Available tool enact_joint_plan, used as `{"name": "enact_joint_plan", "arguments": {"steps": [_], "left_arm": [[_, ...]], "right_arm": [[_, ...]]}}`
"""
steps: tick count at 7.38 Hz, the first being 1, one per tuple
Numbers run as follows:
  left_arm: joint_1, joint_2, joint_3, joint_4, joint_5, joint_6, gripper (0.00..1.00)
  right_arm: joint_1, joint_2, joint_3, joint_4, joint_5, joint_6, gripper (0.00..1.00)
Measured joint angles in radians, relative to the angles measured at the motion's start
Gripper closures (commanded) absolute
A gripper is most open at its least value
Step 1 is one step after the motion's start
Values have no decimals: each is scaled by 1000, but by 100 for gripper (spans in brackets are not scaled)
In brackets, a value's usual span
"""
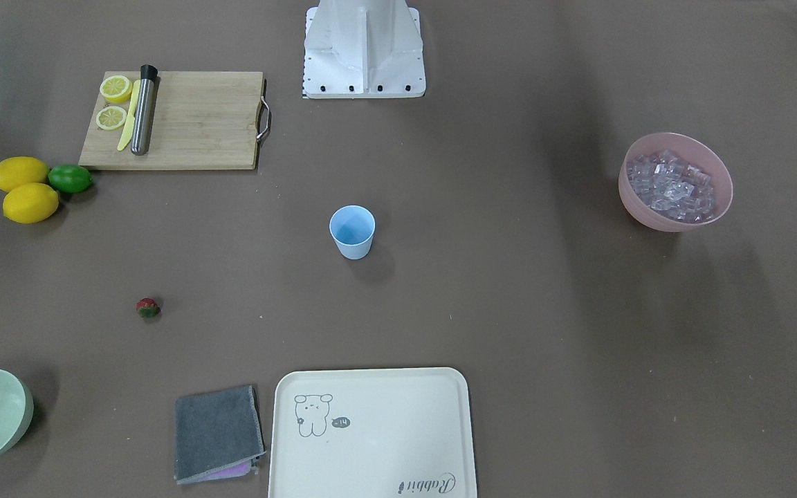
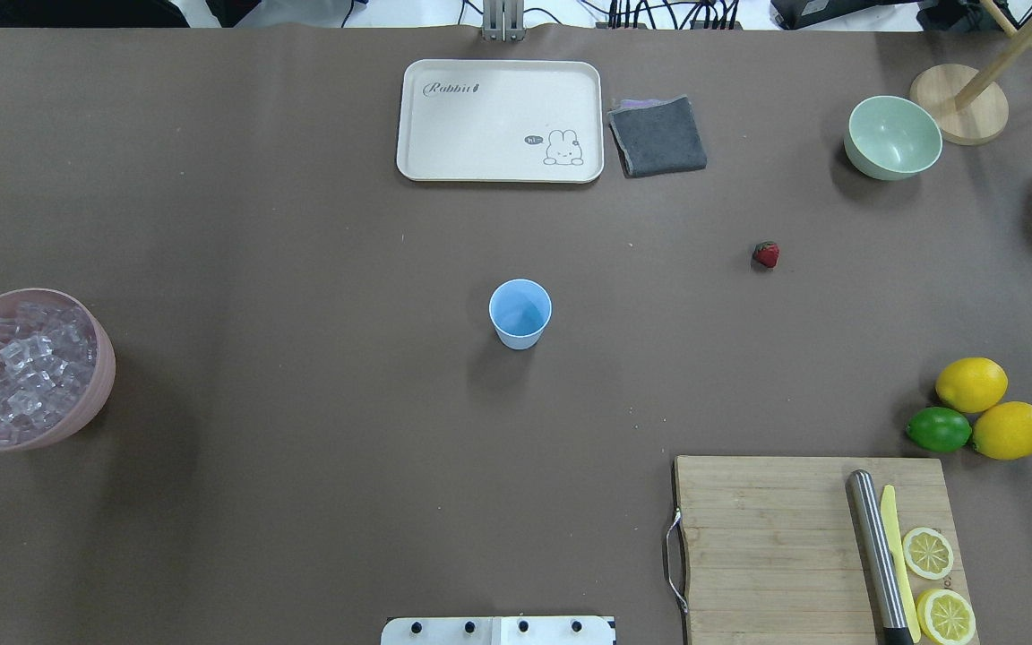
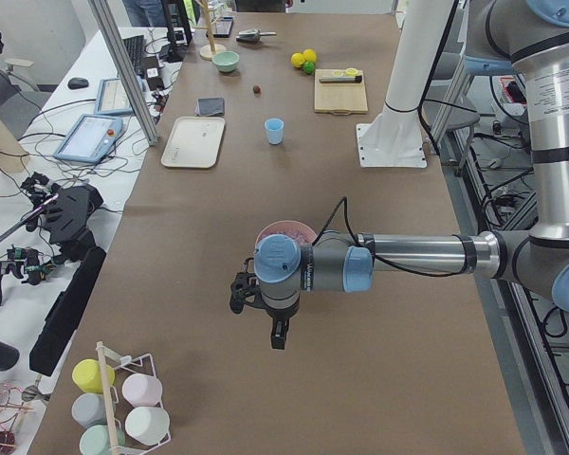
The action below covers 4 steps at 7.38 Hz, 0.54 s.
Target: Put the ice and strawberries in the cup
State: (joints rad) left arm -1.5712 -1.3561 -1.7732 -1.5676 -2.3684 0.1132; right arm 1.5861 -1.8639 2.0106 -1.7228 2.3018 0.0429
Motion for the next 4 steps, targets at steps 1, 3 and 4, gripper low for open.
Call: {"name": "enact_joint_plan", "arguments": {"steps": [1,3,4], "left_arm": [[1,0,0,0,0,0,1],[2,0,-1,-1,-1,0,1],[2,-2,-5,-2,-1,0,1]], "right_arm": [[0,-3,2,0,2,0,0],[5,-6,9,4,15,0,0],[11,-2,15,6,21,0,0]]}}
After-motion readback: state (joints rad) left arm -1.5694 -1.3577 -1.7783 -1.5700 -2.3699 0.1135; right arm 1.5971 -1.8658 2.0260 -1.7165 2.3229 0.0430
